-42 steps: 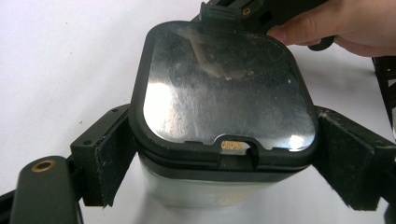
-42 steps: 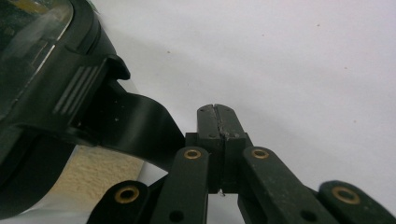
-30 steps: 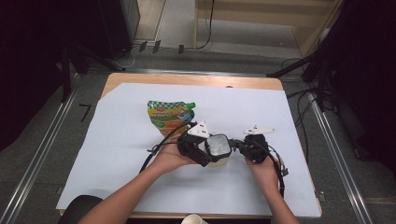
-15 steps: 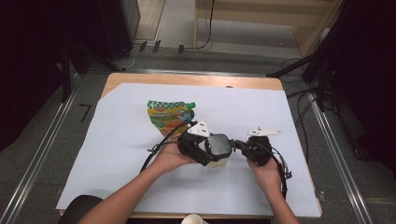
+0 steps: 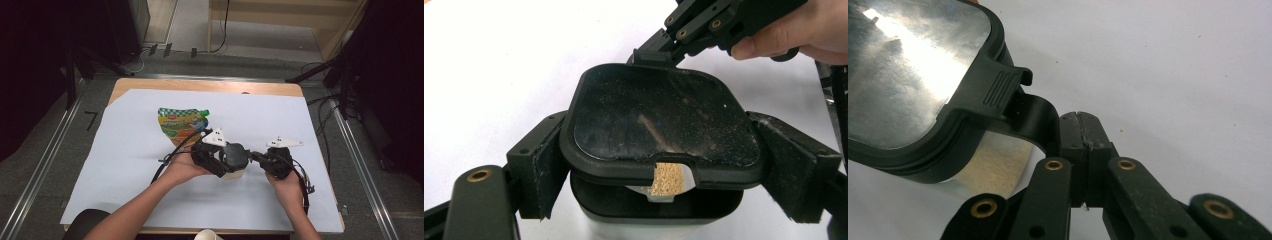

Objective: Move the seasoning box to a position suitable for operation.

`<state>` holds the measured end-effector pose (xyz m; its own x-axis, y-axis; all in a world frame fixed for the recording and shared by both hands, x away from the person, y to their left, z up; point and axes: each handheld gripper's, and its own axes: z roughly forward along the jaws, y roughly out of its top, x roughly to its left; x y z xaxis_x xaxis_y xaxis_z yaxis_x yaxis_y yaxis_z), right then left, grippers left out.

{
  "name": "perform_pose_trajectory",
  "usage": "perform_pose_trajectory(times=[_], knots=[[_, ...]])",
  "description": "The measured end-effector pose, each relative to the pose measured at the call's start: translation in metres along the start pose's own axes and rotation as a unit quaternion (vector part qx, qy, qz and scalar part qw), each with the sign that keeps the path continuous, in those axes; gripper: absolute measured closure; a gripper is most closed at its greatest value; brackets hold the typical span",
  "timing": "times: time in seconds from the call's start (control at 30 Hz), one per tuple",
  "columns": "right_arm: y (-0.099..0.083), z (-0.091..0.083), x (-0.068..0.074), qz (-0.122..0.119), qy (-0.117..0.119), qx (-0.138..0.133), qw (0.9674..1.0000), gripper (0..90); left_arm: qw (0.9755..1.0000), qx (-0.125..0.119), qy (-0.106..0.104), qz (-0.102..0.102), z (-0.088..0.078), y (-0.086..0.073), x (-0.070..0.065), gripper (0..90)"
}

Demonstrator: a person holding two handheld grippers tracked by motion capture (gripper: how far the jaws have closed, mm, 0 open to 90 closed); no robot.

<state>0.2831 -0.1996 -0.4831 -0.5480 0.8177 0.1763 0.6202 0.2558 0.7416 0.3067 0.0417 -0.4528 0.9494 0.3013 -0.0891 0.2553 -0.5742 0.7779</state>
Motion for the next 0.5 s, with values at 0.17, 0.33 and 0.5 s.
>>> perform_pose_trajectory(times=[0.17, 0.33, 0.5], knots=[[-0.0001, -0.0002, 0.0005, 0.001, 0.000, 0.000, 1.0000, 90.0, 1.0000, -0.005, 0.003, -0.001, -0.0009, 0.0028, -0.0016, 16.6], [-0.0005, -0.0001, 0.0004, 0.001, 0.000, 0.000, 1.0000, 90.0, 1.0000, -0.001, 0.004, -0.001, -0.0013, 0.0041, -0.0016, 16.6], [-0.0007, -0.0002, 0.0006, 0.002, 0.000, -0.001, 1.0000, 90.0, 0.9999, 0.000, 0.007, -0.009, -0.0019, 0.0075, -0.0026, 16.4]])
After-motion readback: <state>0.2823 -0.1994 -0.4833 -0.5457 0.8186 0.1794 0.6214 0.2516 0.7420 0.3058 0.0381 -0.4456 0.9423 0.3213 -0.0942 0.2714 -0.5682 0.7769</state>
